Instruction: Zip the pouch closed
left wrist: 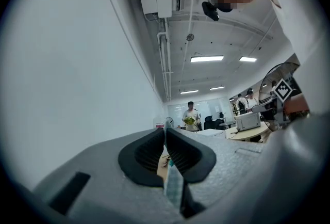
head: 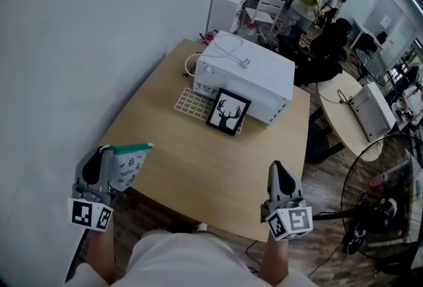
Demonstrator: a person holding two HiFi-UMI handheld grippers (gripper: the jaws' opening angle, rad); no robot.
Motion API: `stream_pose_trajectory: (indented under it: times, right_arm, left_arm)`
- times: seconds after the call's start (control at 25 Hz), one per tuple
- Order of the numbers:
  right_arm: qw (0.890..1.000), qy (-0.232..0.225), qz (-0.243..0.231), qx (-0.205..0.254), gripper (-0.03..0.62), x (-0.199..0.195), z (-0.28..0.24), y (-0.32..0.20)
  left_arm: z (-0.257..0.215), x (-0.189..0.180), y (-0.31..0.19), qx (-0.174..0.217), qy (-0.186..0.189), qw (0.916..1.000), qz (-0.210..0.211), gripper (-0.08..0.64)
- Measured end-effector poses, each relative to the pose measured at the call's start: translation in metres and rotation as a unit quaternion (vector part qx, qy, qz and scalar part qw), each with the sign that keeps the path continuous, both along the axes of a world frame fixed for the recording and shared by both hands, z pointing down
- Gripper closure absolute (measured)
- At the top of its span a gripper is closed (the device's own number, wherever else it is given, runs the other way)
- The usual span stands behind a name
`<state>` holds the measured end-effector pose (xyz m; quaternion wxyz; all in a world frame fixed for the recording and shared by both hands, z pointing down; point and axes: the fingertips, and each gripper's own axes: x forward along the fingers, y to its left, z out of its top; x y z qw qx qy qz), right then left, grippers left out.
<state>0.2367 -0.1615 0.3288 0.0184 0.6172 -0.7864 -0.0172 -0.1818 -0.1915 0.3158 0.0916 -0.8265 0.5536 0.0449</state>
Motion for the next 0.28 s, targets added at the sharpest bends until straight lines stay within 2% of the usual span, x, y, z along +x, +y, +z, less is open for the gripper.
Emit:
stream_pose_trajectory:
  times: [0.28]
  right_arm:
    - [1.0,-0.006,-0.012,-0.004,0.594,-0.011,0.005,0.001]
  left_arm:
    - [0.005,-0.004,0.002,-0.003,0.002,1.0,-0.002,0.535]
